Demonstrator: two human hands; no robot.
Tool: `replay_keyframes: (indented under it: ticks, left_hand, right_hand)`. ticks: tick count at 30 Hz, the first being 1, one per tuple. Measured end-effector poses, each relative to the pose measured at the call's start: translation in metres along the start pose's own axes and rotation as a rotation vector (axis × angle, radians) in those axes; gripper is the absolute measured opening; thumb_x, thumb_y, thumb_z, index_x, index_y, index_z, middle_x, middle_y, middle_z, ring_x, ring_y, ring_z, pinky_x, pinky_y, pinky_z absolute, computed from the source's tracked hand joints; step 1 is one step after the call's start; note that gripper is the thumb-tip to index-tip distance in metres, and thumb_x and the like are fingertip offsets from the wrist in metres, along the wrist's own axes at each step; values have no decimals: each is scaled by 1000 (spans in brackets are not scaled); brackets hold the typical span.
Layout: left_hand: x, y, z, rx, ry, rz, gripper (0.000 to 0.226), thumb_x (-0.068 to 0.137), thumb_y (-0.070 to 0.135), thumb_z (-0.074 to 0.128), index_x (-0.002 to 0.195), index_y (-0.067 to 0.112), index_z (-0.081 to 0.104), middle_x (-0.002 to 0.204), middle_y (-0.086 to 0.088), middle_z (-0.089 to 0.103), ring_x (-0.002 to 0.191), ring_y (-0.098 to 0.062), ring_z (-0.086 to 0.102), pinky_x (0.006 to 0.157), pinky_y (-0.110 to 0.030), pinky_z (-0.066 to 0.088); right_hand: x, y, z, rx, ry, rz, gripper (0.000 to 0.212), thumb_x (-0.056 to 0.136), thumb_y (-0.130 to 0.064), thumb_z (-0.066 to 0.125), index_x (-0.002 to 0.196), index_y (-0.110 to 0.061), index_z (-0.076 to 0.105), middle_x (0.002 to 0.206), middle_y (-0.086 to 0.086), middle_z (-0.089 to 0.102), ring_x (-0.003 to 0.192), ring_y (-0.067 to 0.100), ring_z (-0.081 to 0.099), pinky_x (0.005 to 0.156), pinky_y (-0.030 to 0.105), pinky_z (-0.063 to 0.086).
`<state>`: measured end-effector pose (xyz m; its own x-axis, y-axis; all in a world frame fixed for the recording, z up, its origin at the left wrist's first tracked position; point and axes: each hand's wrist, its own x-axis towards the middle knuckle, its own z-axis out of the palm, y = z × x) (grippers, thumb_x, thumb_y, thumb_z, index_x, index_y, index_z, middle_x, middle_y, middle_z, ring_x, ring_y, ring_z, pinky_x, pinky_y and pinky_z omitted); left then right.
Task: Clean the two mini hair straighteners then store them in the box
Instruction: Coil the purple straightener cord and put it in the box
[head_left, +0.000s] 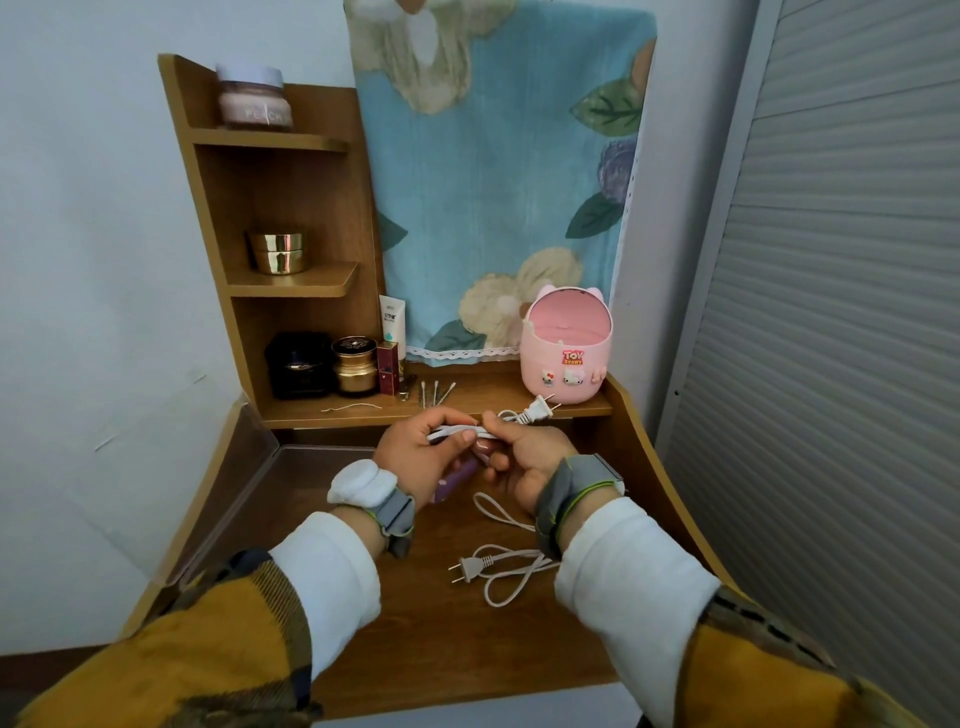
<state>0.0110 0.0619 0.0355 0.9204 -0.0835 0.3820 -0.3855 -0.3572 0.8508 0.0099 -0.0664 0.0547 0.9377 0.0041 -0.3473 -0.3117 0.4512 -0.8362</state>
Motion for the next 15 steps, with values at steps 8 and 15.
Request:
replay_keyframes:
  ticks: [8, 15]
  left_hand:
    - [13, 0, -4, -199, 74, -237, 15, 88, 13, 62, 77, 23, 64, 51, 13, 65, 38, 1, 45, 41, -11, 39]
    - [11, 2, -9, -286, -2, -307, 14, 87, 7, 62, 76, 16, 65, 53, -2, 58, 39, -6, 40, 36, -14, 33]
  right_hand:
    - [-1, 6, -5, -417, 102, -416, 19, 86, -17, 64, 68, -16, 59, 64, 6, 58, 39, 13, 49, 44, 23, 44]
    - [-1, 2, -6, -1286, 51, -1121, 17, 78, -12, 71, 95, -12, 74, 102, 9, 61, 94, 21, 57, 83, 28, 43]
